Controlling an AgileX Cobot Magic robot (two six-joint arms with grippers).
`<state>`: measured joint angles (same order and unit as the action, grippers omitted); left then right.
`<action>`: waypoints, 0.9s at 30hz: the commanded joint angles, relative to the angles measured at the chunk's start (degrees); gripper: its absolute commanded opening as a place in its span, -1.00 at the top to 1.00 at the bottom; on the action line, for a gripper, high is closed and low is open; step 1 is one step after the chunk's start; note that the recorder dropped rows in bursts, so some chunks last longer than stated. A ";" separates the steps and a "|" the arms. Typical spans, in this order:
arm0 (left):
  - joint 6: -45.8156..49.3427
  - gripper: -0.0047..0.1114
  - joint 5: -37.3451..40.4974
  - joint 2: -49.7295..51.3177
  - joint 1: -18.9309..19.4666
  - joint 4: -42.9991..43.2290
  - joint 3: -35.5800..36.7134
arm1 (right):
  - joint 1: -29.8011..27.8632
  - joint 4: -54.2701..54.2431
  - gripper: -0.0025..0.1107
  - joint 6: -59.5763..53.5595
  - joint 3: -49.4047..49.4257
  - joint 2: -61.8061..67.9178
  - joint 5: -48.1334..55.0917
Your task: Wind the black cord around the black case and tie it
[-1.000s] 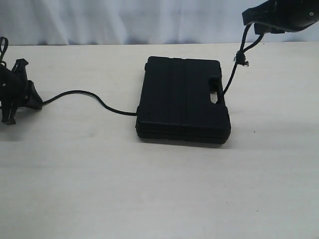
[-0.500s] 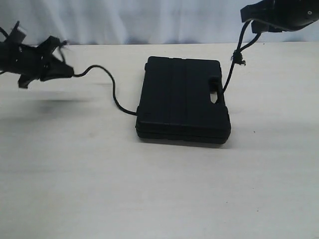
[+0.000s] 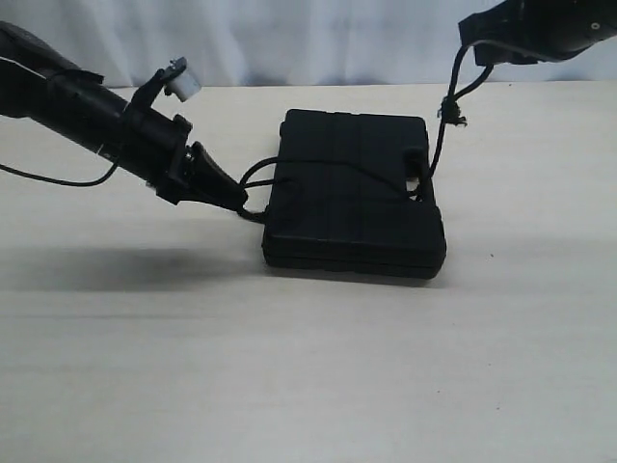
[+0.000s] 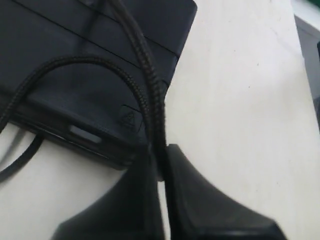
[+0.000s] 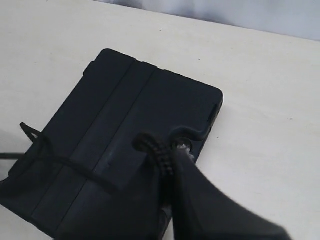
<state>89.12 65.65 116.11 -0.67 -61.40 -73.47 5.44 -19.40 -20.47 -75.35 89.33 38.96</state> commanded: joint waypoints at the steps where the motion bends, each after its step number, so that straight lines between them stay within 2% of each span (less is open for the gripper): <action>1: 3.50 0.92 -2.66 -1.26 -0.24 -0.50 0.14 | 0.02 3.89 0.88 2.23 0.21 2.26 0.27; 13: 10.26 0.92 -7.63 -9.25 0.52 -0.66 0.14 | 0.02 3.66 0.88 3.19 0.21 7.75 0.25; 23: 11.60 0.92 -3.57 -10.93 0.75 -1.40 0.14 | -0.11 3.66 0.88 7.74 0.21 7.99 1.87; 27: 12.49 0.92 -2.24 -11.72 0.75 -2.90 0.14 | -3.00 1.61 0.88 7.59 0.21 7.98 3.31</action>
<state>100.49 61.79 105.62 0.00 -62.40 -73.47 4.72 -16.58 -12.90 -75.32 97.23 40.96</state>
